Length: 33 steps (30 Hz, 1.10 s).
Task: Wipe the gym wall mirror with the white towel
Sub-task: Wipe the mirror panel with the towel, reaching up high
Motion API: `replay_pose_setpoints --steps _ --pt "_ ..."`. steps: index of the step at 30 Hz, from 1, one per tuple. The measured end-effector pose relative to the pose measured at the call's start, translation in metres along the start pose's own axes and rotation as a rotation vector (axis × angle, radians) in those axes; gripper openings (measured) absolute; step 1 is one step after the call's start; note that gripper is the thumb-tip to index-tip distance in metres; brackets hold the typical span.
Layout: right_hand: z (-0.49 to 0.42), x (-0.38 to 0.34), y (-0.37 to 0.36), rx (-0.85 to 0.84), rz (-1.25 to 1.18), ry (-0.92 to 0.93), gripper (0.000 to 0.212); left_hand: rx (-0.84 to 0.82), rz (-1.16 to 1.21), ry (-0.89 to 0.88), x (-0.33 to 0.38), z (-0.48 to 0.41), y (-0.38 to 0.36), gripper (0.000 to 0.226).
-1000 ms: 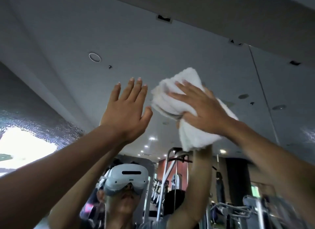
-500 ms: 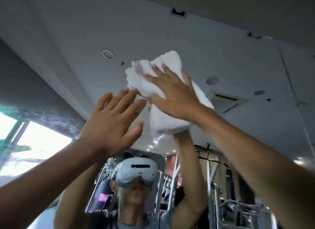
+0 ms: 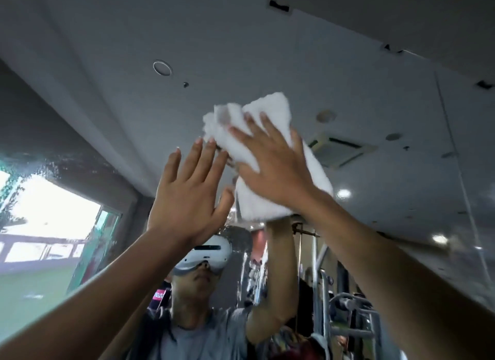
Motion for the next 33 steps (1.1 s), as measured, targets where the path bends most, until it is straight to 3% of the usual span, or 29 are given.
replay_pose_setpoints --steps 4,6,9,11,16,19,21,23,25,26,28,31,33 --pt "0.057 0.029 0.001 -0.043 -0.063 0.176 0.071 -0.014 0.004 -0.039 -0.003 0.019 -0.001 0.067" --pt "0.058 0.076 0.008 0.039 -0.036 -0.001 0.07 0.006 0.023 -0.05 -0.003 0.019 0.0 0.066" --pt "0.032 0.103 0.007 0.123 -0.027 -0.486 0.066 0.025 0.033 -0.046 -0.003 0.019 0.0 0.066" --pt "0.013 0.081 0.004 0.144 0.009 -0.572 0.064 0.032 0.04 -0.023 -0.004 0.023 0.0 0.067" --pt "0.061 -0.024 -0.011 0.055 0.067 0.002 0.068 0.016 0.027 -0.04 -0.011 0.044 0.003 0.068" --pt "0.12 -0.021 -0.013 -0.04 0.059 0.245 0.075 -0.009 0.043 -0.061 -0.016 0.058 0.003 0.067" --pt "0.121 0.021 -0.005 -0.029 0.038 0.105 0.073 -0.007 0.048 -0.058 -0.016 0.061 0.003 0.067" --pt "0.104 0.056 0.003 0.039 -0.005 -0.228 0.068 -0.001 0.047 -0.058 -0.015 0.062 0.002 0.067" --pt "0.085 0.055 0.0 0.088 -0.015 -0.47 0.066 0.01 0.055 -0.057 -0.015 0.061 0.002 0.067" --pt "0.078 0.04 -0.003 0.102 0.0 -0.497 0.067 0.013 0.06 -0.057 -0.016 0.061 0.002 0.067" --pt "0.076 -0.008 -0.01 0.108 0.054 -0.345 0.068 0.017 0.071 -0.05 -0.016 0.06 0.004 0.066" --pt "0.116 -0.077 -0.021 0.033 0.082 0.141 0.073 0.016 0.066 -0.069 -0.019 0.071 0.004 0.066" --pt "0.154 -0.081 -0.021 -0.039 0.073 0.434 0.071 0.024 0.055 -0.1 -0.022 0.086 0.004 0.065"
Point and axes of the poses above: each hand's wrist, its own z-axis away from the middle knuckle, its own y-axis out of the back of the hand, x = y × z, the point moved 6 cm from there along -z, towards the middle knuckle, and after that the axes turned 13 degrees about y, right-handed, at the moved point
